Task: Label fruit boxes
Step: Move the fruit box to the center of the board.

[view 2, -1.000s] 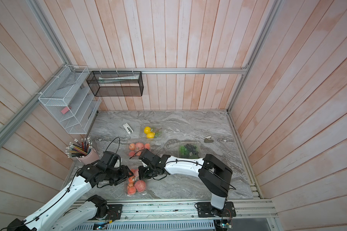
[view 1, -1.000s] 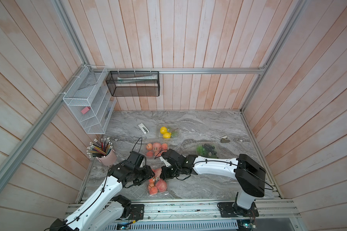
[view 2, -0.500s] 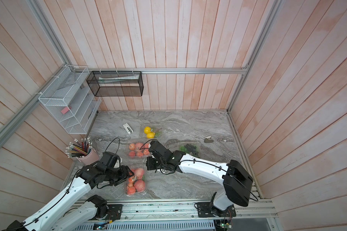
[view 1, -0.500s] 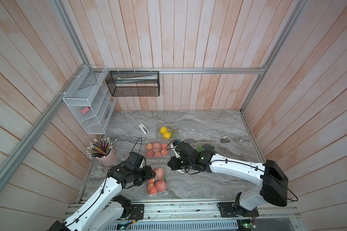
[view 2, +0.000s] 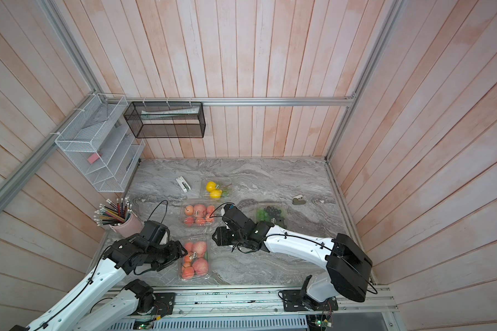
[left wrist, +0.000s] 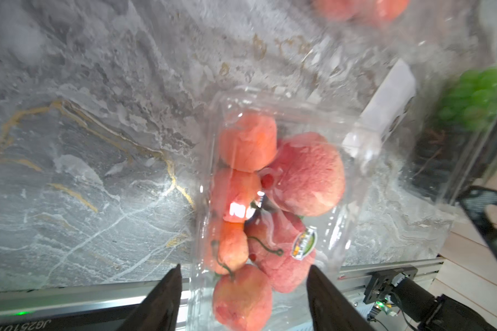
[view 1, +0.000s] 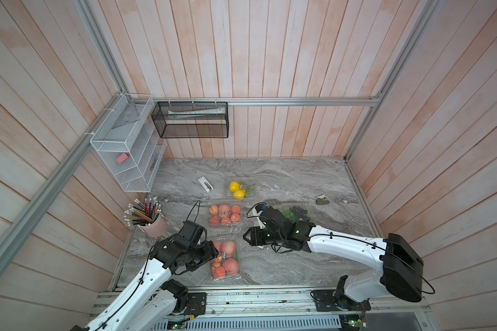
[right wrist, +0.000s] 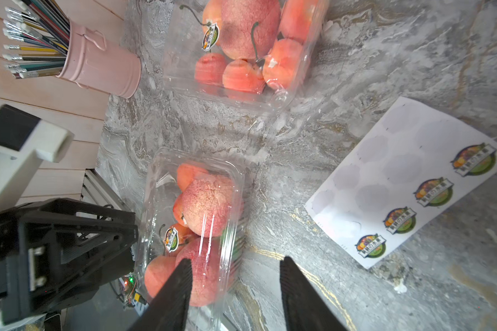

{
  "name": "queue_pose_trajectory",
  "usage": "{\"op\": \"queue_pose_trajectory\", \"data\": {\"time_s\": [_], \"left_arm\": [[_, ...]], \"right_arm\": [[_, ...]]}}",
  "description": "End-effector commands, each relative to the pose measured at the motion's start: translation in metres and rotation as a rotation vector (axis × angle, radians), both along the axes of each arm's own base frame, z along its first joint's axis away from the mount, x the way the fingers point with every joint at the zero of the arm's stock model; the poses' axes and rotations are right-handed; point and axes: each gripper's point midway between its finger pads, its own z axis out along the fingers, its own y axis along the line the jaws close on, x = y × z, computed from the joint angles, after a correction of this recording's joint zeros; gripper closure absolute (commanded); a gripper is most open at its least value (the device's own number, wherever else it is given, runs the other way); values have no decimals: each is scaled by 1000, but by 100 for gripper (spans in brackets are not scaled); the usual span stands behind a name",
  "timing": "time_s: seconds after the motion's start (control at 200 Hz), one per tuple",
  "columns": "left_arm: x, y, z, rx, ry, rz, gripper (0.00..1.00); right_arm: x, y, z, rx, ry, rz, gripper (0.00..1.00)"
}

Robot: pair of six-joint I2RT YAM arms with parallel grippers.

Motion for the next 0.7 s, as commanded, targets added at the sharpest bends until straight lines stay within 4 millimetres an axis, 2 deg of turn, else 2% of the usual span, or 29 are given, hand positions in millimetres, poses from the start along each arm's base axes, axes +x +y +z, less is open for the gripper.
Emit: {"op": "queue_pose_trajectory", "data": {"time_s": [0.0,0.195,0.305,0.415,0.52,0.57,0.585,0.6,0.61,0.655,0.675,0.695], "left_arm": [[0,-10,-11,-16,13,-21,29],[19,-36,-8,-82,-33,-59,30],[33,-64,-3,-112,-74,-127,30],[47,-86,0,-99,-97,-187,30],[68,-89,12,-27,-166,-206,28],[83,-85,25,15,-230,-195,23],[87,-82,27,32,-249,-189,18],[92,-81,32,48,-274,-187,5],[96,-79,35,59,-291,-183,1],[111,-70,49,110,-364,-159,0],[118,-64,55,132,-394,-141,0],[125,-57,62,153,-424,-127,0]], "right_arm": [[6,-8,15,49,-26,-22,46],[21,-42,33,61,-95,-105,45],[33,-67,40,59,-153,-182,45],[45,-99,43,41,-204,-257,44],[59,-138,47,4,-275,-333,42],[68,-161,48,-23,-312,-381,39],[70,-168,48,-33,-324,-397,37],[73,-176,48,-42,-337,-415,33],[75,-181,49,-48,-347,-426,31],[83,-205,51,-78,-394,-472,18],[87,-216,52,-94,-419,-494,4],[91,-227,53,-113,-445,-519,2]]}}
